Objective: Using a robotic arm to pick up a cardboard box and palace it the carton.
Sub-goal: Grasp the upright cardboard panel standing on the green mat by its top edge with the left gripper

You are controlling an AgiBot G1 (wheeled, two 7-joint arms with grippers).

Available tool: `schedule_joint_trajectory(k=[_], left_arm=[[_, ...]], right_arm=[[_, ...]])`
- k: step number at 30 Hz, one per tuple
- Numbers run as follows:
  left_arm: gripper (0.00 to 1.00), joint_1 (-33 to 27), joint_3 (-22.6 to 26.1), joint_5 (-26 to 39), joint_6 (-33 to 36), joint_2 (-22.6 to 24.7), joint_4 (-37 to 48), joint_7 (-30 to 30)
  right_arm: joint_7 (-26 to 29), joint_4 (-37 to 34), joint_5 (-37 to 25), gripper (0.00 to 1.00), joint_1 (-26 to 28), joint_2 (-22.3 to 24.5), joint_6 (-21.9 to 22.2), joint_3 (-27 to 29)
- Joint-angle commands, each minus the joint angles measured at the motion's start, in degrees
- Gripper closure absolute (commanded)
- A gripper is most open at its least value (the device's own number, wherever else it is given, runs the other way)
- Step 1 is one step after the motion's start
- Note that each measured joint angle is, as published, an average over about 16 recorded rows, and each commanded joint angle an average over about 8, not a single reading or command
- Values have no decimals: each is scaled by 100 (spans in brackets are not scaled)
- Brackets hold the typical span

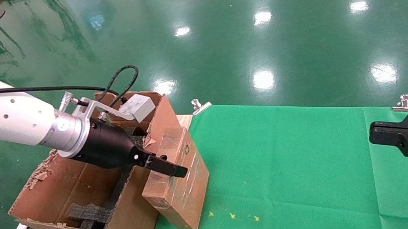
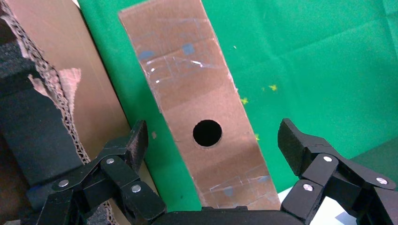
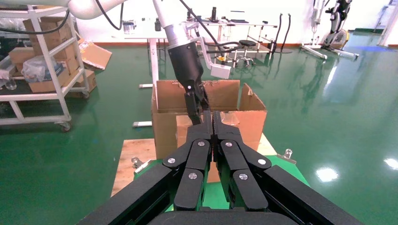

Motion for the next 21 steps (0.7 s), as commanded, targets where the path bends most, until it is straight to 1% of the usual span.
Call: schedule_joint_trajectory(k=[1, 3, 4, 5, 11, 12, 13, 21], left_arm=[[0, -24, 78, -10, -6, 19, 29, -13], [0, -50, 144, -12, -10, 28, 43, -14], [5, -62, 177, -8, -13, 33, 46, -11], [15, -72, 204, -4, -15, 36, 48, -7], [90, -127, 340, 41, -25, 61, 52, 14], [98, -132, 350, 45, -26, 63, 53, 14], [100, -137, 361, 49, -27, 65, 54, 13], [100, -137, 347, 52, -30, 63, 50, 17]], right_arm=[[0, 0, 0, 0, 0, 0, 0, 0], [0, 0, 0, 0, 0, 0, 0, 0], [0, 0, 0, 0, 0, 0, 0, 0], [0, 0, 0, 0, 0, 0, 0, 0], [0, -1, 0, 0, -1, 0, 1, 0], [0, -1, 1, 0, -1, 0, 2, 0], [0, -2, 1, 0, -1, 0, 2, 0], [0, -2, 1, 0, -1, 0, 2, 0]])
